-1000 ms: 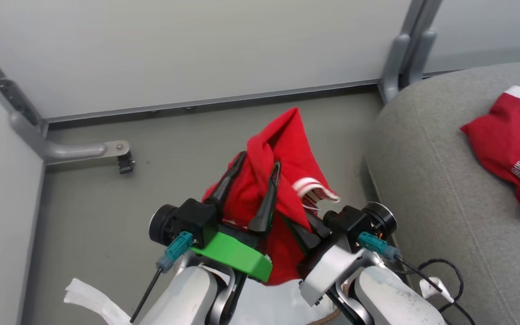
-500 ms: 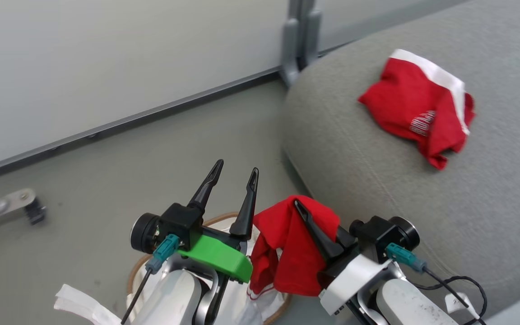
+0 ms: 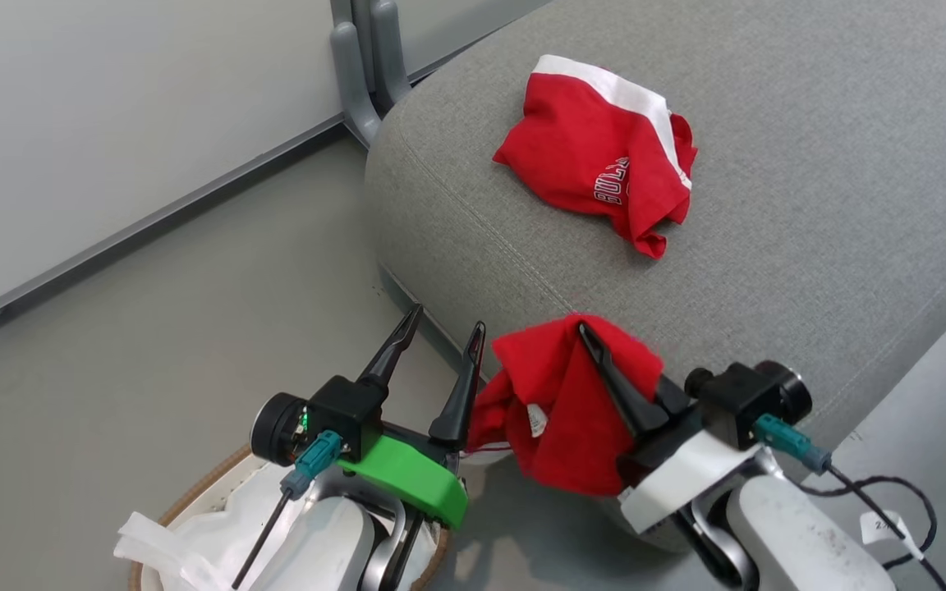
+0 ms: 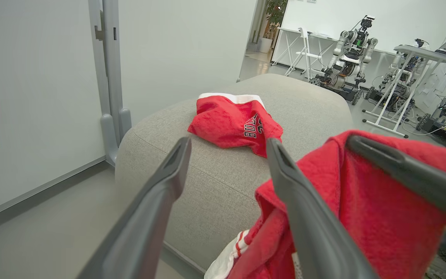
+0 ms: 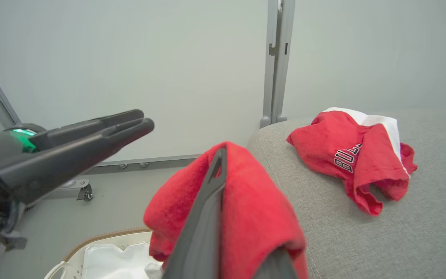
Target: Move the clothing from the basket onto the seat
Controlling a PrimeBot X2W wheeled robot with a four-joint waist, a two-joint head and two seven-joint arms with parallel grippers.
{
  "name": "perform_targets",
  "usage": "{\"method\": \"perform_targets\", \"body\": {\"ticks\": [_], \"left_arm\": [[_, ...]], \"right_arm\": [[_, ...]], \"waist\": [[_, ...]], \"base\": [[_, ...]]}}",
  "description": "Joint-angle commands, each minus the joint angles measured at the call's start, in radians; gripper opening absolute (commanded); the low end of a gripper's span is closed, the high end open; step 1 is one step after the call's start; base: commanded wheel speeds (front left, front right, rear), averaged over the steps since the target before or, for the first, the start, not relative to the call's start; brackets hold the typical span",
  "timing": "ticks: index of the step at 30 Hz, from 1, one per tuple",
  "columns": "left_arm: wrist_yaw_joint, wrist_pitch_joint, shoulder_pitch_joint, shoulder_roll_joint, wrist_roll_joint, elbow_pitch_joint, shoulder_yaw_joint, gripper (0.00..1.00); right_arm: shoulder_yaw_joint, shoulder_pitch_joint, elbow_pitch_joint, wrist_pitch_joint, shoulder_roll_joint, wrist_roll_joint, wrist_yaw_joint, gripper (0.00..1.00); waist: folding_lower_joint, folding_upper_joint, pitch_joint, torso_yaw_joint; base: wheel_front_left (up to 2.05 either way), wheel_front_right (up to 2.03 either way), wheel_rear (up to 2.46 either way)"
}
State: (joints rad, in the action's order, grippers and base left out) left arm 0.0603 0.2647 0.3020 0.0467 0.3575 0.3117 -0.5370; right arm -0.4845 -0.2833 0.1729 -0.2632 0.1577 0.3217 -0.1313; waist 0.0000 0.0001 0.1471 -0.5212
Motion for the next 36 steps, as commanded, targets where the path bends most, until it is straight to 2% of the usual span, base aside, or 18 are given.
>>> {"method": "perform_targets", "body": {"ticks": [1,5,14,21,25,32,36], "left_arm": [[0.003,-0.001,0.012,0.007,-0.011,0.005,0.001,1.0],[-0.002,-0.001,0.019,0.007,-0.026,0.002,0.008,1.0],[0.009,-0.001,0.073,0.006,-0.053,0.009,0.001,1.0],[0.013,-0.001,0.12,0.006,-0.075,0.023,-0.017,1.0],[0.016,-0.001,0.148,0.006,-0.089,0.025,-0.031,1.0],[0.01,-0.001,0.182,0.006,-0.104,0.023,-0.036,1.0],[0.005,-0.001,0.194,0.006,-0.113,0.021,-0.033,1.0]], "right_arm": [[0.004,-0.037,-0.012,-0.002,0.011,-0.005,0.001,0.0],[0.007,-0.144,-0.025,-0.002,0.052,0.01,0.001,0.0],[0.103,-0.482,0.006,-0.002,0.171,-0.004,0.001,0.0],[0.256,-0.63,0.164,-0.002,0.255,-0.043,0.001,0.0],[0.393,-0.672,0.284,-0.002,0.298,-0.102,0.001,0.0],[0.597,-0.67,0.433,-0.002,0.303,-0.221,0.001,0.0],[0.655,-0.647,0.484,-0.002,0.266,-0.275,0.001,0.0]], "waist": [[0.0,-0.0001,0.025,-0.016],[0.0,-0.0001,0.05,-0.014],[0.0,-0.0001,0.164,0.067],[0.0,-0.0001,0.26,0.158],[0.0,-0.0001,0.322,0.217],[0.0,-0.0001,0.412,0.284],[0.0,-0.0001,0.446,0.302]], "base": [[0.0,0.0,0.0],[0.0,0.0,0.0],[0.0,0.0,0.0],[0.0,0.0,0.0],[0.0,0.0,0.0],[0.0,0.0,0.0],[0.0,0.0,0.0]]}}
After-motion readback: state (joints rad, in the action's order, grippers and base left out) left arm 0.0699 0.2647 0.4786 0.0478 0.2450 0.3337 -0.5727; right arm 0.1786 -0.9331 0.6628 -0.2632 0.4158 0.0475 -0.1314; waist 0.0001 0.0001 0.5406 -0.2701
